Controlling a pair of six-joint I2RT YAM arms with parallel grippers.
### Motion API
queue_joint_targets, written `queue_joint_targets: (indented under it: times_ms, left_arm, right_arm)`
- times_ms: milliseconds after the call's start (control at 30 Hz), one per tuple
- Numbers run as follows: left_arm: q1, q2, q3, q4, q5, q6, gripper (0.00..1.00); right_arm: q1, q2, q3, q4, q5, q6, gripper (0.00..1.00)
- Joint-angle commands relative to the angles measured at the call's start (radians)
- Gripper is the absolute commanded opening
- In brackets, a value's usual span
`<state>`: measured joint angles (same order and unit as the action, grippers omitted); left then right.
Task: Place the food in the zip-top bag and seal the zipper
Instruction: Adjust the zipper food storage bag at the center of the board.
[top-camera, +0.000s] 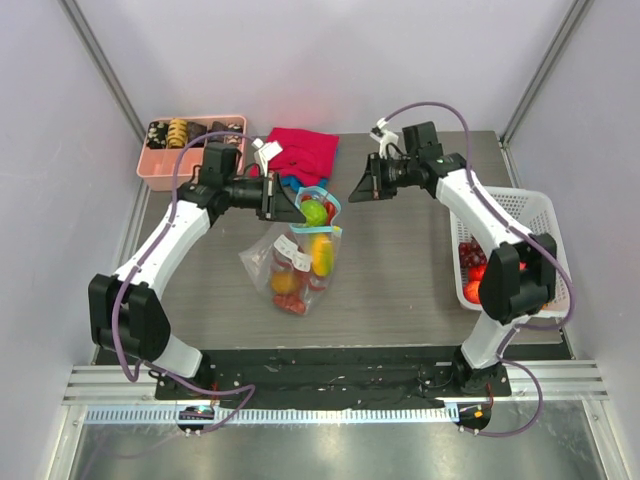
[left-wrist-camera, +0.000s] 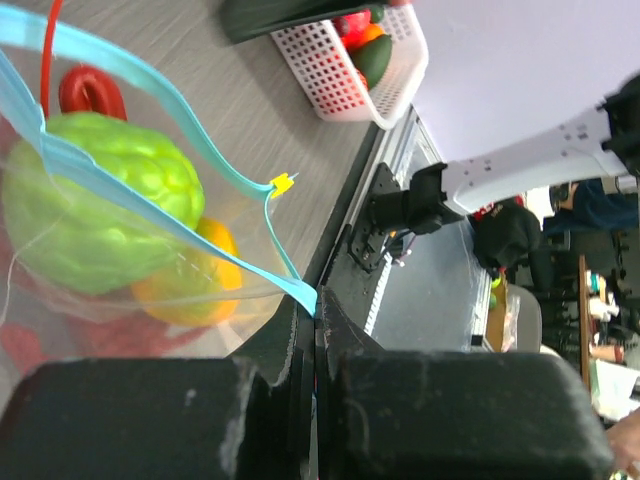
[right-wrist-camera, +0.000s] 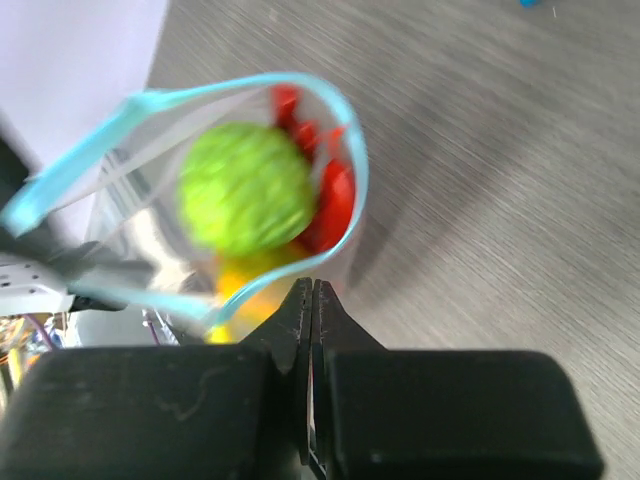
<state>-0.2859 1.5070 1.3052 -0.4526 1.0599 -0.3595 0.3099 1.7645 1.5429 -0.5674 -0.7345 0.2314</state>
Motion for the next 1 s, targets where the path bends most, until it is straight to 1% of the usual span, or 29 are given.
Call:
queue_joint_targets:
  times_ms: [0, 33, 67, 133, 167, 233, 267, 300, 367, 500, 533, 600, 667, 767, 900, 933, 967]
  left_arm:
    - [0.016, -0.054, -0.007, 0.074, 0.009, -0.027, 0.00]
    - [0.016, -0.056, -0.011, 0.083, 0.018, -0.033, 0.00]
    - [0.016, -0.059, -0.014, 0.098, 0.021, -0.036, 0.00]
    - [0.016, -0.059, -0.014, 0.103, 0.029, -0.038, 0.00]
    - [0.014, -0.057, -0.014, 0.101, 0.034, -0.036, 0.00]
    - [0.016, -0.054, -0.007, 0.103, 0.045, -0.039, 0.00]
    - [0.014, -0.054, -0.007, 0.103, 0.049, -0.036, 0.00]
    - [0.013, -0.054, -0.006, 0.104, 0.052, -0.036, 0.00]
    - [0.011, -0.050, -0.001, 0.106, 0.058, -0.038, 0.00]
    - [0.008, -0.047, 0.012, 0.107, 0.061, -0.038, 0.00]
    - [0.008, -0.047, 0.014, 0.111, 0.060, -0.038, 0.00]
    - [0.007, -0.048, 0.014, 0.112, 0.060, -0.039, 0.00]
    - [0.007, -0.048, 0.012, 0.111, 0.057, -0.039, 0.00]
    - [0.005, -0.053, 0.006, 0.114, 0.054, -0.039, 0.00]
    - [0.004, -0.054, 0.000, 0.115, 0.051, -0.041, 0.00]
    - [0.004, -0.053, 0.002, 0.115, 0.051, -0.039, 0.00]
    - [0.004, -0.053, 0.000, 0.117, 0.052, -0.039, 0.00]
  right_arm:
    - [-0.005, -0.169, 0.028, -0.006, -0.045, -0.032, 0.01]
    - [-0.005, -0.177, 0.017, -0.009, -0.040, -0.041, 0.01]
    - [-0.002, -0.178, 0.005, -0.012, -0.028, -0.047, 0.10]
    - [-0.003, -0.159, -0.015, -0.041, 0.000, -0.050, 0.39]
    - [-0.002, -0.140, -0.015, -0.051, 0.000, -0.043, 0.56]
    - [-0.002, -0.097, -0.010, -0.039, -0.005, -0.005, 0.62]
    - [-0.002, -0.089, -0.021, 0.009, -0.002, 0.012, 0.73]
    - [0.003, -0.071, -0.024, 0.027, 0.004, 0.026, 0.76]
    - [0.014, -0.042, -0.015, 0.060, 0.010, 0.054, 0.78]
    - [0.044, 0.036, -0.032, 0.075, 0.001, 0.042, 0.76]
    - [0.050, 0.045, -0.038, 0.081, -0.026, 0.042, 0.72]
    - [0.061, 0.058, -0.047, 0.112, -0.048, 0.055, 0.69]
    - [0.072, 0.073, -0.047, 0.158, -0.074, 0.103, 0.65]
    - [0.080, 0.090, -0.038, 0.178, -0.092, 0.129, 0.58]
    - [0.078, 0.102, -0.041, 0.179, -0.098, 0.149, 0.55]
    - [0.080, 0.104, -0.044, 0.182, -0.101, 0.152, 0.51]
    - [0.078, 0.105, -0.049, 0.182, -0.100, 0.154, 0.50]
